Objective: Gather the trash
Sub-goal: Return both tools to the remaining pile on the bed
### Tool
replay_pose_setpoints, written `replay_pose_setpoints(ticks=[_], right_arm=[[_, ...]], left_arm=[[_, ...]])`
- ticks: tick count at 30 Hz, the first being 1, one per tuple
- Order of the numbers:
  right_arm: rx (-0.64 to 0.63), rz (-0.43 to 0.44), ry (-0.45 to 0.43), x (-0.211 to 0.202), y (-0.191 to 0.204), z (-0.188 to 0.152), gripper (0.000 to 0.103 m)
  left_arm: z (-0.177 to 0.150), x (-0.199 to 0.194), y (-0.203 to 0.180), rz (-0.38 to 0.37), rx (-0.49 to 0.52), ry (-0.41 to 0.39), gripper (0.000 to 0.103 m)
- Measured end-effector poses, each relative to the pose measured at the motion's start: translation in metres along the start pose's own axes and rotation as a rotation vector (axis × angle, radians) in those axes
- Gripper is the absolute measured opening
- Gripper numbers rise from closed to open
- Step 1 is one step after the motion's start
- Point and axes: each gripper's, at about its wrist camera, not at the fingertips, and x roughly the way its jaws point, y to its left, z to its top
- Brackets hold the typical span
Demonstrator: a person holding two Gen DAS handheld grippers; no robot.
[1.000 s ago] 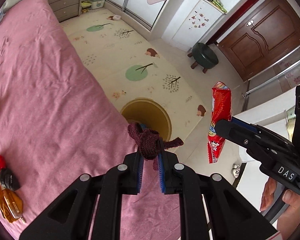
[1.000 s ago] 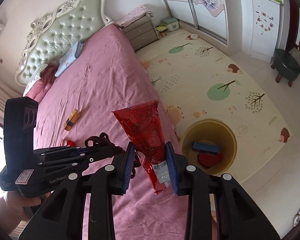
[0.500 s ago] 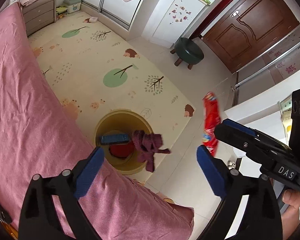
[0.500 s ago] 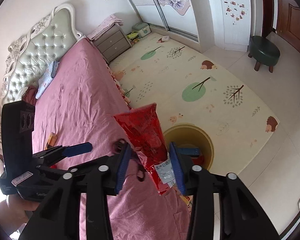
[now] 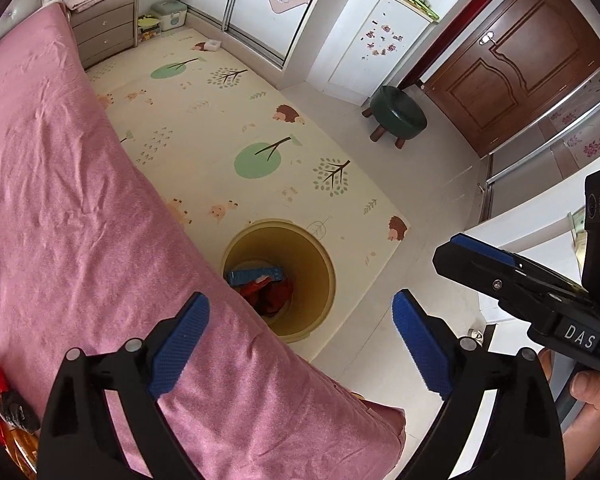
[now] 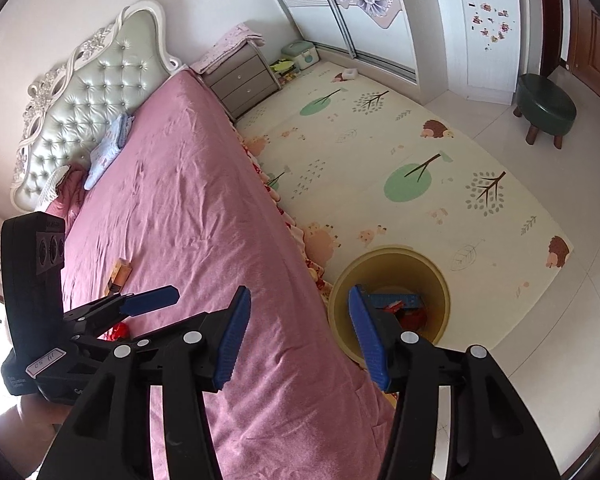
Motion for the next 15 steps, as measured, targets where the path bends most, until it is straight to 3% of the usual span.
replay_pose_setpoints(ticks=[7,15], right_arm=[[-0.106,0.070,0.031,0.005,0.065,-0.005,0.051],[-0.247,0.161,0.110,0.023,0.155,-0.031,0.051]], left_arm=[[-0.033,-0.047,0.048,0.045,-0.109,-0.052,0.092],[-0.095,-0.110,0.115,0.138,-0.248,-0.110,0.092]])
